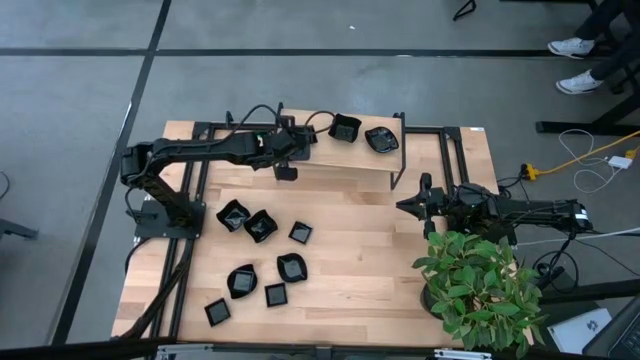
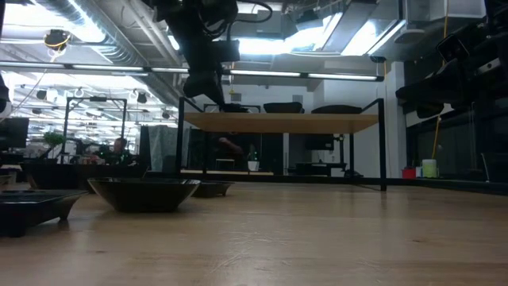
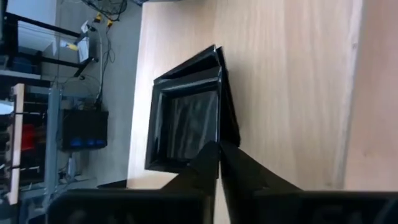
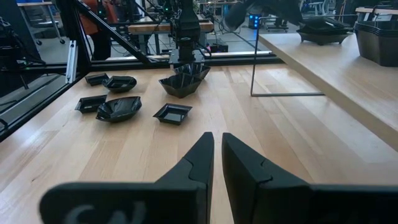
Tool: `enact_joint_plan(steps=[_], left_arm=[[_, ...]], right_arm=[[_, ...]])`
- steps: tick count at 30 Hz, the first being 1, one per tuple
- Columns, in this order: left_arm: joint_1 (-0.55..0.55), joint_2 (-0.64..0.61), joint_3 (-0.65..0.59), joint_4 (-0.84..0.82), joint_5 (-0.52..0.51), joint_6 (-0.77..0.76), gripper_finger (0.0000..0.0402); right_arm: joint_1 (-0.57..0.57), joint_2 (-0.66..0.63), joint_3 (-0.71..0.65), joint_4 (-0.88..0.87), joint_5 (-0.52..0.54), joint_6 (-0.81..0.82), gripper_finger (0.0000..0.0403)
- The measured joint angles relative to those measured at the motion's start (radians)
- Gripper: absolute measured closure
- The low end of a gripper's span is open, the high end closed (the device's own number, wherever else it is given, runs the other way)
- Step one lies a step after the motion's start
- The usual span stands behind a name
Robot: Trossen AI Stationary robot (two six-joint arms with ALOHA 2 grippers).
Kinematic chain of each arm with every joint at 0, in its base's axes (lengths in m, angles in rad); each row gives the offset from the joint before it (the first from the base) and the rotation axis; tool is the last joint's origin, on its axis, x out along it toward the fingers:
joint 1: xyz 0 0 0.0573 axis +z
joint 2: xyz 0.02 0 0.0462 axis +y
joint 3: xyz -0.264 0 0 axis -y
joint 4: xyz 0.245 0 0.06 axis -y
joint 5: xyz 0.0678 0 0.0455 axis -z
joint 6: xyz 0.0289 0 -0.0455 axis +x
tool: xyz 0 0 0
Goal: Pick & Place Mini shaped plates
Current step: Stack the square plate on top of the square plate on the shelf
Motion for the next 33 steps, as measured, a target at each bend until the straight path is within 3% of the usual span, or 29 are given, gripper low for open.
enact_joint_plan(steps=[9,18,33], left_arm=[[-0.007,-0.001,0.0,0.051,-0.087,-0.026,0.0399],[-0.029,-0.004,-0.001,0.166,-0.101,0.014,0.04],[-0.026,-0.002,-0.001,0.074,-0.091,-0.27,0.04]], right_arm=[[0.0,0.0,0.0,0.0,0.0,0.0,0.0369],[0.0,0.0,0.0,0.0,0.0,0.0,0.0369],[0.0,0.0,0.0,0.0,0.0,0.0,0.0369]])
